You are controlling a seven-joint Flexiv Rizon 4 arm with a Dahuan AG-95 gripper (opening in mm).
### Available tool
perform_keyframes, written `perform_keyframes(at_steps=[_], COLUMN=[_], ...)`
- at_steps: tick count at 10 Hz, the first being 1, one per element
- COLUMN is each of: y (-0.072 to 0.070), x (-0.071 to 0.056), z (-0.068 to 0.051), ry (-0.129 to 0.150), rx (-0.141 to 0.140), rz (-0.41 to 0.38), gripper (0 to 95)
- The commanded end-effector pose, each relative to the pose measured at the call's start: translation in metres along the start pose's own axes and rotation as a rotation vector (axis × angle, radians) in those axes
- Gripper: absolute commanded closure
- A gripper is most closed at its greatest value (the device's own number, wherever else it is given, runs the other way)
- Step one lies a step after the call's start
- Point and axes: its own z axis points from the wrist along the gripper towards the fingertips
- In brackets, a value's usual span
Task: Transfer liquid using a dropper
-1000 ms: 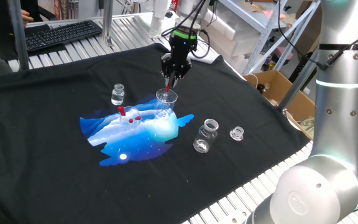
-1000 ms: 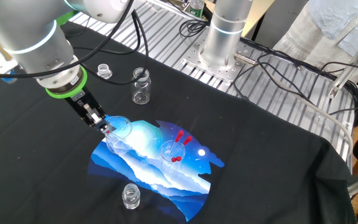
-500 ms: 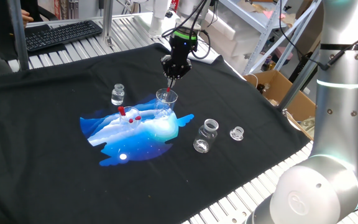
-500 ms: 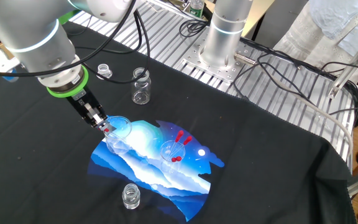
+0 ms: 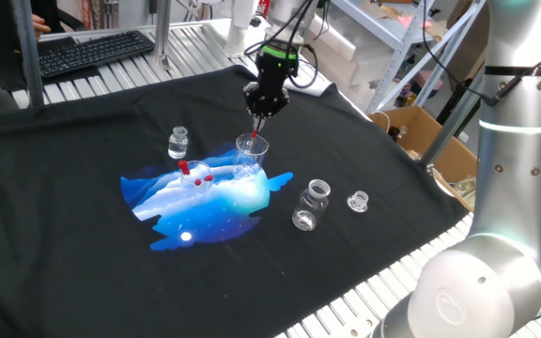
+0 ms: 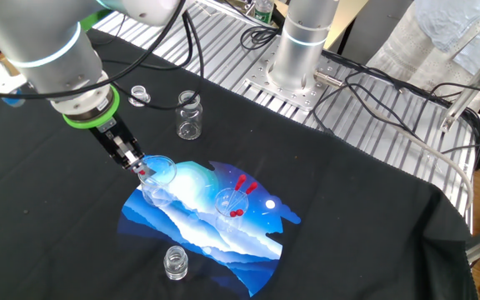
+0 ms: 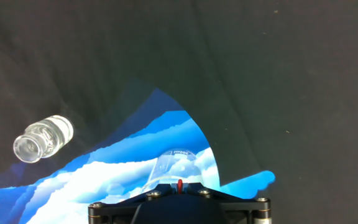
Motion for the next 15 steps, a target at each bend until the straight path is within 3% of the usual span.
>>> perform_keyframes(at_steps=[1,8,11,14,15], y=[0.001,0.007,0.014,0.02,0.025], x=[0.002,0.012,0.022,0.031,0.036], z=[-0.008,-0.041,-0.067,-0.09,-0.098], ry=[-0.007,-0.085,-0.122,-0.133,-0.157], rx=[0.015,0.073,0.092,0.109,0.113], rz=[0.003,-0.015,-0.022,-0.012,-0.004], gripper=[95.0,95.0,95.0,95.0,95.0])
